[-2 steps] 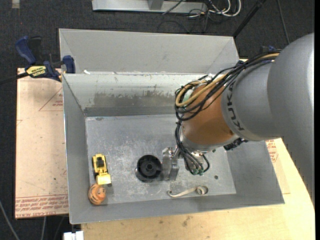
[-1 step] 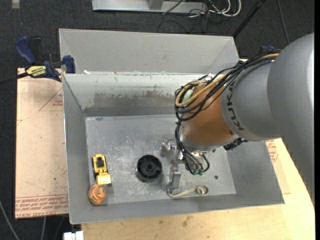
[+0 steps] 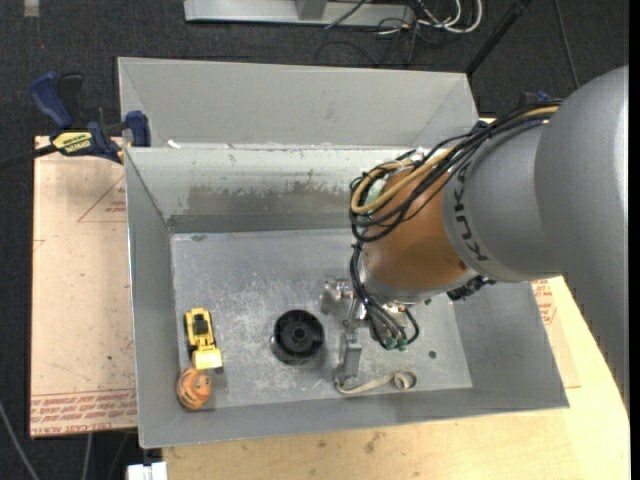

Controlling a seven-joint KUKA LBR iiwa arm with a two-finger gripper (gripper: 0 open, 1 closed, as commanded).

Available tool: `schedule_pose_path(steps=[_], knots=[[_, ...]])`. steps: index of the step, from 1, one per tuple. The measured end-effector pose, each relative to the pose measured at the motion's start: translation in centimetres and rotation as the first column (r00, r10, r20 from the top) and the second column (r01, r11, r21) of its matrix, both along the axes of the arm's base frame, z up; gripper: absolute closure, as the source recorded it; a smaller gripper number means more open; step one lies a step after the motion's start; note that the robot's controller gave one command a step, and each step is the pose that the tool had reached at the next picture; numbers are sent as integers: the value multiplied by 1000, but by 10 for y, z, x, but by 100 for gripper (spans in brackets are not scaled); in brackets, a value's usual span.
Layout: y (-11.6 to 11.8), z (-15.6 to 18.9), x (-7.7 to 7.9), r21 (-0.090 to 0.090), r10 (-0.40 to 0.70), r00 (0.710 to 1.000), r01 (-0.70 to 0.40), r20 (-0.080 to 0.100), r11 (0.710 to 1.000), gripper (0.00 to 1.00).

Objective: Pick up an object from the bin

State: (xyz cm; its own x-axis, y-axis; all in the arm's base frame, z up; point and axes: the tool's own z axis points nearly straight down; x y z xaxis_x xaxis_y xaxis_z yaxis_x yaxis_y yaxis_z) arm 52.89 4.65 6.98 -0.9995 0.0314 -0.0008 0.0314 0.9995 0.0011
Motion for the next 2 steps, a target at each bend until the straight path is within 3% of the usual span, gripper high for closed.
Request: schedule_pose_path(steps=[1, 2], knots=[[42, 0, 39, -2, -41, 999, 41, -1, 999, 0], [65, 1, 41, 4, -21, 1000, 21, 7, 1000, 0]])
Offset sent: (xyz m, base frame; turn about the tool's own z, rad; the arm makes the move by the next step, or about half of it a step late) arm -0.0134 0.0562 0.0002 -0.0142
